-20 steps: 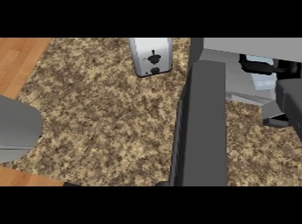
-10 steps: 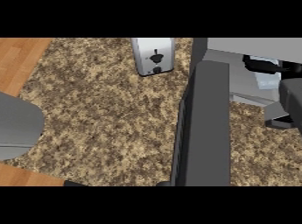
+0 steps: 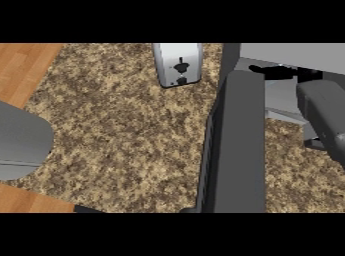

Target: Pick up the milk, place it into the microwave and close the microwave

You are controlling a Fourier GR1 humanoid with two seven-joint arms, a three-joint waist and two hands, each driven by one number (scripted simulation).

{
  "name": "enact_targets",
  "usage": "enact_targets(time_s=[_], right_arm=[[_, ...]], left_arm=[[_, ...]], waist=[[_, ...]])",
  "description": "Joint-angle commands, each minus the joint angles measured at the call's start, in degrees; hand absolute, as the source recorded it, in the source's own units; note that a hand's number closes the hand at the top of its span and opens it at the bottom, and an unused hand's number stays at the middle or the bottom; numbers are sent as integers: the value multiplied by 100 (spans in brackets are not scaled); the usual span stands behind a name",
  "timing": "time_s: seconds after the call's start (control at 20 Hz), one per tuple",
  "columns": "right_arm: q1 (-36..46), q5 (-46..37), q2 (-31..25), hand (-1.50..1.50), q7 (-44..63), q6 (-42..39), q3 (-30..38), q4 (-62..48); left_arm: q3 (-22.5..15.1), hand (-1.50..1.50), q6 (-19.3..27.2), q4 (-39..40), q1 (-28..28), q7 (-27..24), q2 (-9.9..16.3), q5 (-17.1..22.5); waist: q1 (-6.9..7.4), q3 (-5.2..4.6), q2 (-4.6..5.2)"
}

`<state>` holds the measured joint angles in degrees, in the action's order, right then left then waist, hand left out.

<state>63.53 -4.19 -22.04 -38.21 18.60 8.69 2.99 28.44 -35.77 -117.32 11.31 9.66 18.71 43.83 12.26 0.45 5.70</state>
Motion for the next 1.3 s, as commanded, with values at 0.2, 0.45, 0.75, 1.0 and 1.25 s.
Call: enact_targets(time_s=[0.2, 0.45, 0.75, 1.0, 1.25], right_arm=[[499, -194, 405, -150, 656, 453, -180, -132], [712, -173, 810, -150, 704, 739, -151, -28], [769, -88, 884, -150, 589, 979, -18, 100], [592, 68, 712, -150, 443, 1141, 184, 171], [266, -128, 603, -150, 218, 799, 8, 84]], left_arm=[[-20, -150, -56, 158, -70, -66, -41, -129], [-197, -150, -51, 281, -155, 8, -73, -252], [-272, -150, -310, 446, 11, -45, -131, -266], [-331, -150, -335, 364, 102, -37, -207, -357], [-515, -150, -444, 483, 216, -166, -502, -703]], waist=[[67, -25, -65], [-97, -23, -96], [-185, -28, -162], [-367, -21, -222], [-560, -31, -273]])
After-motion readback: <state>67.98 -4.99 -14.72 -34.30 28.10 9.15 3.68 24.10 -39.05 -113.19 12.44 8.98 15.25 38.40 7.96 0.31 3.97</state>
